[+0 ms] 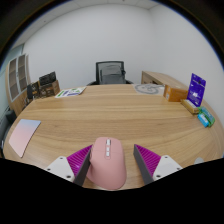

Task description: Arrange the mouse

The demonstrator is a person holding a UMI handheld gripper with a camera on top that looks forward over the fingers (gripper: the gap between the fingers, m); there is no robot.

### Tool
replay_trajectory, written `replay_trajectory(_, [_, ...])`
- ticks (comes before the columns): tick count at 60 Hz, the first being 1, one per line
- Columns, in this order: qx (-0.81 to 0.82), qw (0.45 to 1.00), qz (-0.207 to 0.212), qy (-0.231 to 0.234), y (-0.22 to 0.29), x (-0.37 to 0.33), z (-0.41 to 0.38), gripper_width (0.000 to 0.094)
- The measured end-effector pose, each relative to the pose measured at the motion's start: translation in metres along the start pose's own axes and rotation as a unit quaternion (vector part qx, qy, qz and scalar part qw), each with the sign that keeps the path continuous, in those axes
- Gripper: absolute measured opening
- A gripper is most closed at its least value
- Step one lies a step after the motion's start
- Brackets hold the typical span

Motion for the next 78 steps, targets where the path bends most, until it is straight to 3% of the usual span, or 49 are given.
replay_trajectory(10, [0.008, 1.0, 0.007, -0.014, 0.005, 0.01, 0.009, 0.0812])
replay_trajectory(13, [0.005, 1.0, 0.005, -0.016, 0.005, 0.01, 0.008, 0.0758])
replay_trajectory(15, [0.003, 1.0, 0.003, -0.018, 0.005, 0.011, 0.006, 0.0544])
replay_trajectory(27, [0.023, 0.998, -0.017, -0.05, 0.006, 0.011, 0.004, 0.042])
replay_trajectory(38, [0.037, 0.996, -0.036, -0.076, 0.015, 0.012, -0.004, 0.0418])
replay_trajectory(42, [0.044, 0.996, -0.015, -0.082, 0.038, -0.004, -0.029, 0.042])
replay_trajectory(49, [0.004, 0.997, 0.035, -0.075, 0.082, -0.033, -0.121, 0.0419])
replay_trajectory(57, [0.004, 0.997, 0.063, -0.052, 0.107, -0.045, -0.262, 0.0418])
replay_trajectory(68, [-0.02, 0.999, 0.021, -0.015, 0.071, -0.008, -0.408, 0.0417])
replay_trajectory(78, [-0.037, 0.999, -0.028, -0.009, 0.025, 0.019, -0.447, 0.0418])
Point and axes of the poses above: the point between the fingertips, and its own axes, seen from behind it with the camera up: z to the right, y up, x forward, the way the camera looks, the point moved 9 cm from there along -x, backward, against the way the camera looks, and after that the axes turned 2 degrees about x, right-handed, at the moved point
